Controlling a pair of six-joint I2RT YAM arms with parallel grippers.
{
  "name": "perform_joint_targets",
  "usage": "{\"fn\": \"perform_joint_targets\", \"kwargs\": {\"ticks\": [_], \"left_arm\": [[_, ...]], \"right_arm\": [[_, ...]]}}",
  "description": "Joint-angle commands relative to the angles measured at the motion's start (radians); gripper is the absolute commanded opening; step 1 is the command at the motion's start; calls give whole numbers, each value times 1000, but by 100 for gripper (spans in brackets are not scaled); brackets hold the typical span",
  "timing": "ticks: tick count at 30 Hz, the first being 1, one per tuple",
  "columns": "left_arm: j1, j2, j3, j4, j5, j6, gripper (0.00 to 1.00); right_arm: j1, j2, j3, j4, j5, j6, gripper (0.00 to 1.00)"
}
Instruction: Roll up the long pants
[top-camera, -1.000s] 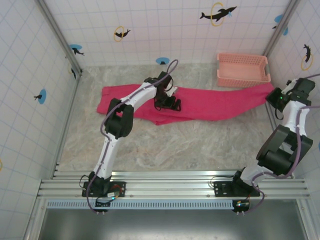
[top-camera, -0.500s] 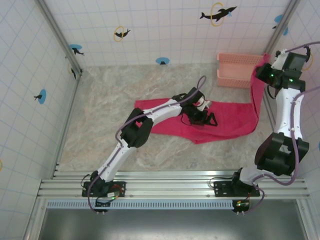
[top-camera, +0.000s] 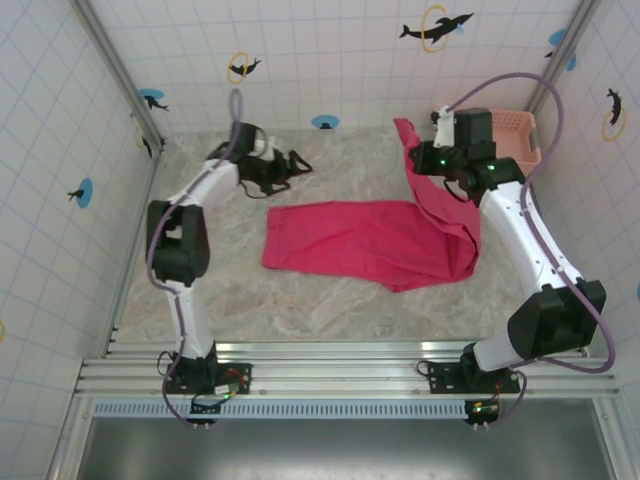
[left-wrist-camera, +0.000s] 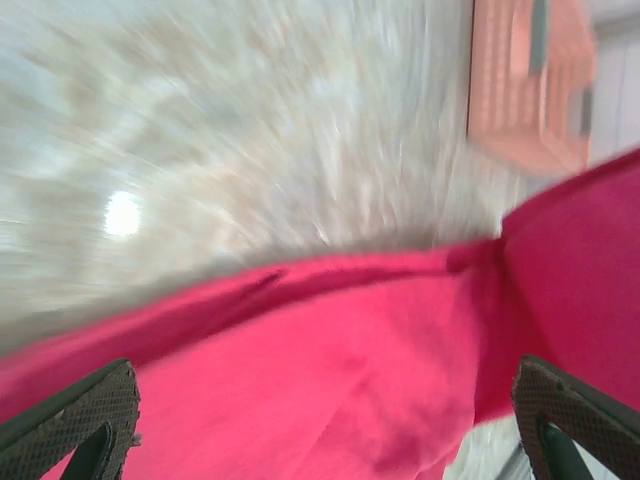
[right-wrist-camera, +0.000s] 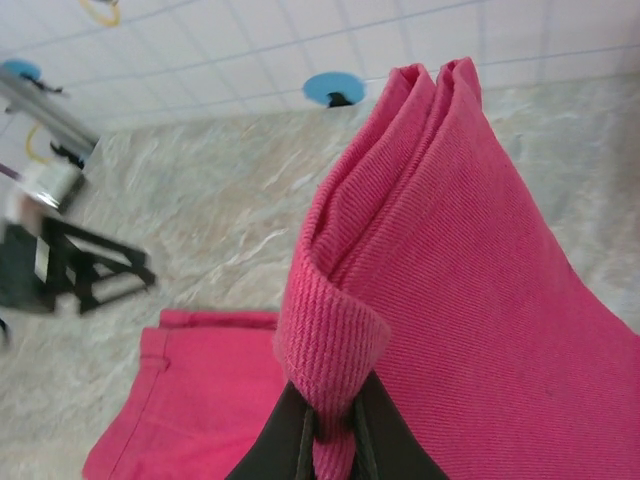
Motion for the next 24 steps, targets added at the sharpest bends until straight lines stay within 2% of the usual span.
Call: {"fn": "perform_joint_targets", "kwargs": {"ticks": [1,4,6,11,15,24], "left_arm": [[9,-121,-67,-78,-12,95,97],[76,-179,-141,-131,-51,157,98],[112,-197,-206,-123,-32,170,97],[140,-175,-308,-115,-8,199,98],[147,-133,-318,-111,-2,211,97],[162,-79,-273,-137,-5,234,97]], "right_arm": [[97,-39,-25,77,96,18,0],[204,-20,-14,80,151,24,0],[272,-1,-14,101,178,30,0],[438,79,5,126,233,47,0],[542,157,30,129,260,50,0],[709,365,52,131,226,93,2]]}}
